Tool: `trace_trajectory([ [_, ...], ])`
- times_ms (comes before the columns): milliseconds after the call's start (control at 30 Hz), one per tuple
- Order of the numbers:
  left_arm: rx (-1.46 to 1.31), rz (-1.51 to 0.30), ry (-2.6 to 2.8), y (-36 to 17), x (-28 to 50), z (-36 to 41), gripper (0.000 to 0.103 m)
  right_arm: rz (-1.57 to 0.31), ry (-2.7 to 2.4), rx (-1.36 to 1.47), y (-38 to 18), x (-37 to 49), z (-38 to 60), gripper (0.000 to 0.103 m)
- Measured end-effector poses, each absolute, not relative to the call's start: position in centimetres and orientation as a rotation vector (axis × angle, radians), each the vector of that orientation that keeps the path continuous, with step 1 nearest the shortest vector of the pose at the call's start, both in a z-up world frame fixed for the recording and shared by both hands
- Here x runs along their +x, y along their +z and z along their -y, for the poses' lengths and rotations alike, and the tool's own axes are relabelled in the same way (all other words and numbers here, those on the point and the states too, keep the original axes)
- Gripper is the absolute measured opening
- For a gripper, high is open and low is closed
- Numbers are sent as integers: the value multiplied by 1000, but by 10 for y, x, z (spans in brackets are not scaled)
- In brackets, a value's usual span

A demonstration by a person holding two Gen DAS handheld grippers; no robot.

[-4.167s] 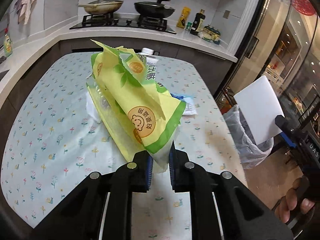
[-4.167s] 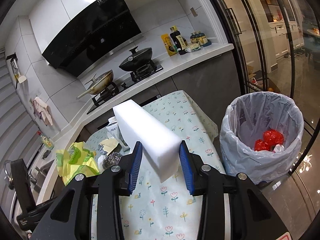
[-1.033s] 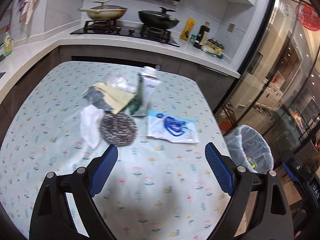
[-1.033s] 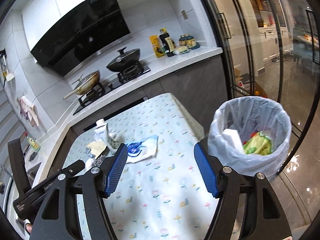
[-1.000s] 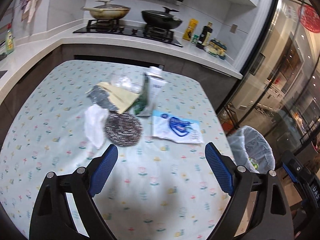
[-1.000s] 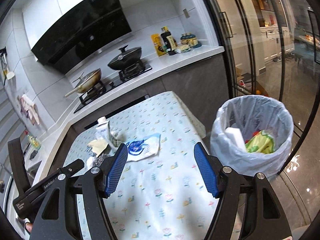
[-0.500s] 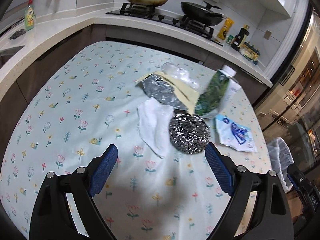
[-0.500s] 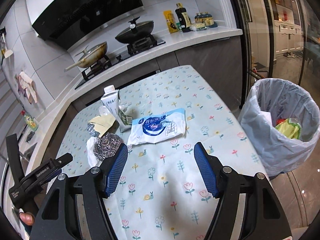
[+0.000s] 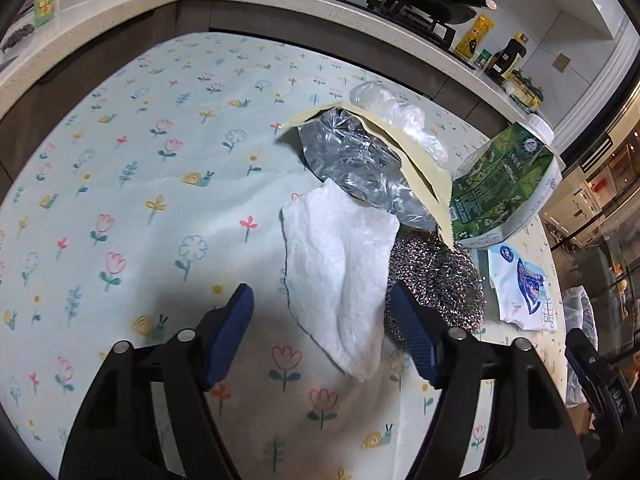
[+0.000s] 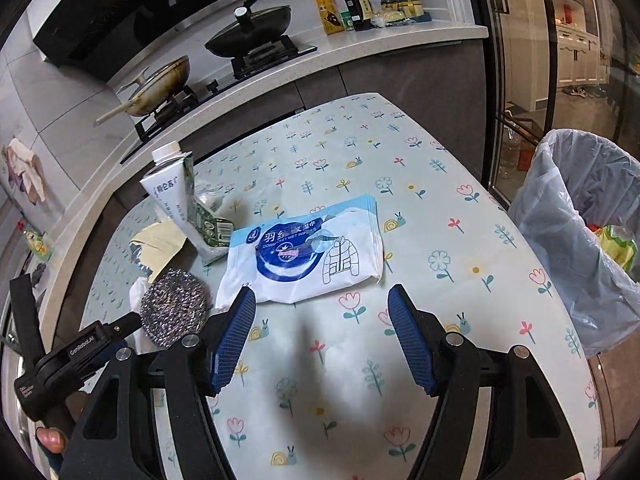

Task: Collect trash
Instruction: 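Grasp the blue wet-wipes packet with the right gripper while the left closes on the white cloth, then open the left gripper and reposition it over the white cloth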

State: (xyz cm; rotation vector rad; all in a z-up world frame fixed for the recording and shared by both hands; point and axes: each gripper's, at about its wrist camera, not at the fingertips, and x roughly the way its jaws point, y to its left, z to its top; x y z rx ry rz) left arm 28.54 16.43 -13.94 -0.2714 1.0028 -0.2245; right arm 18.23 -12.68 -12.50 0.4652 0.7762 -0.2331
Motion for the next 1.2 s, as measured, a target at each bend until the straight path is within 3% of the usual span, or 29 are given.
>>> trace_trajectory([
  [33, -268, -992, -226, -139, 286, -164, 63, -780, -238, 468, -128, 186, 129, 66],
  [167, -272, -1003, -262, -137, 290, -161, 28, -789, -256, 462, -136, 202, 136, 66],
  [267, -263, -988, -275, -133, 287, -161, 13, -797, -264, 457, -142, 212, 139, 63],
  [333, -261, -975, -276, -128, 283, -162, 10, -820, -259, 455, -148, 217, 140, 41],
  [400, -267, -961, -279, -122, 280, -164, 8, -834, -252, 463, -152, 217, 140, 26],
  [567, -287, -918, -277, -100, 271, -169, 7, -814, -241, 450, -148, 207, 138, 18],
  [633, -295, -901, -281, -89, 263, -170, 7, -804, -239, 451, -143, 200, 138, 9],
  [1200, -261, -798, -364, -25, 189, -136, 6, -644, -232, 503, -76, 117, 161, 8],
])
